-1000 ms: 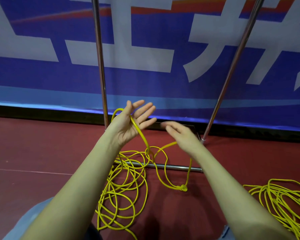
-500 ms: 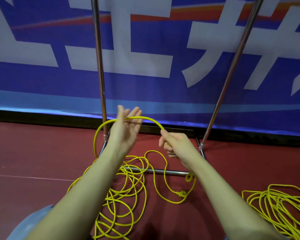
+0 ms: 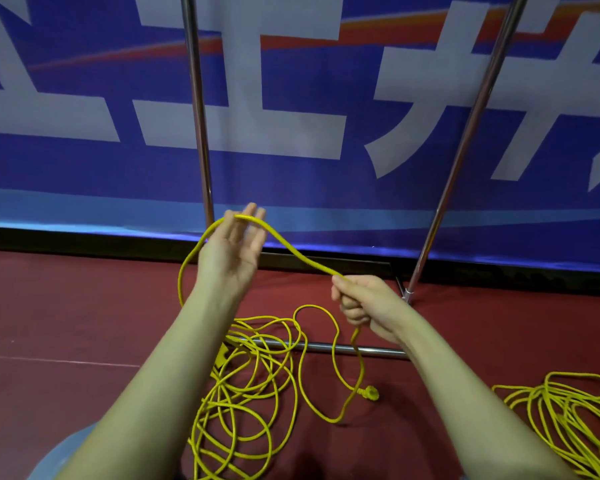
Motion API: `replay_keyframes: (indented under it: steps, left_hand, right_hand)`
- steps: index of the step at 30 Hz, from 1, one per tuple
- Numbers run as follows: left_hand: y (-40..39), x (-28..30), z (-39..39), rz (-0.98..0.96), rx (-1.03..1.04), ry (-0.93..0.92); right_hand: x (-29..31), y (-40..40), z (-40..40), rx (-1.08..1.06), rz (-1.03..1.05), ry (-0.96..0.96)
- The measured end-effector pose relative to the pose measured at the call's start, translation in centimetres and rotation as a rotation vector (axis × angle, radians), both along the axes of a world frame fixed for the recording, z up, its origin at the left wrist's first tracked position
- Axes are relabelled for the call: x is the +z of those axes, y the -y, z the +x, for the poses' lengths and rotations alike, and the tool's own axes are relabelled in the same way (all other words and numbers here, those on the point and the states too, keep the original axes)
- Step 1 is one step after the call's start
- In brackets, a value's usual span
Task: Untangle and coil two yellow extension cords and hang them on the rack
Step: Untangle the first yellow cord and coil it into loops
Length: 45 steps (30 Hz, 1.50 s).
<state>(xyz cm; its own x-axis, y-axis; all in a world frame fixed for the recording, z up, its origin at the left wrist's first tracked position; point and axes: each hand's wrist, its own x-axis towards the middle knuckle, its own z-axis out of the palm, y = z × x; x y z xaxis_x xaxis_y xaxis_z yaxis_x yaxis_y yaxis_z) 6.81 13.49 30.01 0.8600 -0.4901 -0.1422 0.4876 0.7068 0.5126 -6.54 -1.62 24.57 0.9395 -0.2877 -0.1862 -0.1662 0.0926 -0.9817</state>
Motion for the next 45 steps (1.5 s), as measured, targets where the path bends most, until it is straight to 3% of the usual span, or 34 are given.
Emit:
replay_keyframes:
  steps: [3, 8, 14, 19, 24, 27, 31, 33, 37, 39, 45]
  left_hand:
    - [1.2, -0.9, -2.3, 0.215, -0.188, 0.183]
    - [1.9, -1.3, -3.8, 0.254, -0.277, 0.302]
    - [0.9, 0.5, -2.3, -0.028, -0.198, 0.102]
    - [-0.4, 0.3, -0.3, -0.163, -0.104, 0.056]
    - [1.1, -2.2, -1.4, 0.412, -0.334, 0.253]
    - [2.0, -4.4, -3.0, 0.643, -0.555, 0.303]
    - [1.8, -6.8, -4.0, 0.835, -0.919, 0.668]
    - [1.9, -7.0, -4.4, 0.910, -0.940, 0.847]
    - [2.3, -7.3, -4.2, 1.013, -0.763, 1.061]
    - [2.5, -7.5, -4.2, 0.989, -0.680, 1.022]
    - [2.7, -5.7, -3.1, 0.604, -0.536, 0.532]
  right_hand:
    - [1.1, -0.6, 0.3, 0.030, 0.043, 0.042]
    - [2.3, -1.2, -0.1, 0.088, 0.000, 0.049]
    - [1.8, -1.0, -0.6, 0.106, -0.134, 0.057]
    - [0.2, -0.6, 0.0, -0.080, -0.271, -0.039]
    - [2.6, -1.7, 0.6, -0.128, 0.022, 0.114]
    - [4.4, -1.8, 0.8, -0.127, 0.166, 0.245]
    - [5.4, -1.1, 0.7, -0.166, 0.372, 0.357]
    - [5.7, -0.6, 0.9, -0.201, 0.444, 0.415]
    - [5.5, 0.0, 1.0, -0.243, 0.508, 0.474]
    - [5.2, 0.5, 1.0, -0.268, 0.466, 0.452]
    - [2.1, 1.7, 0.7, -0.270, 0.168, 0.169]
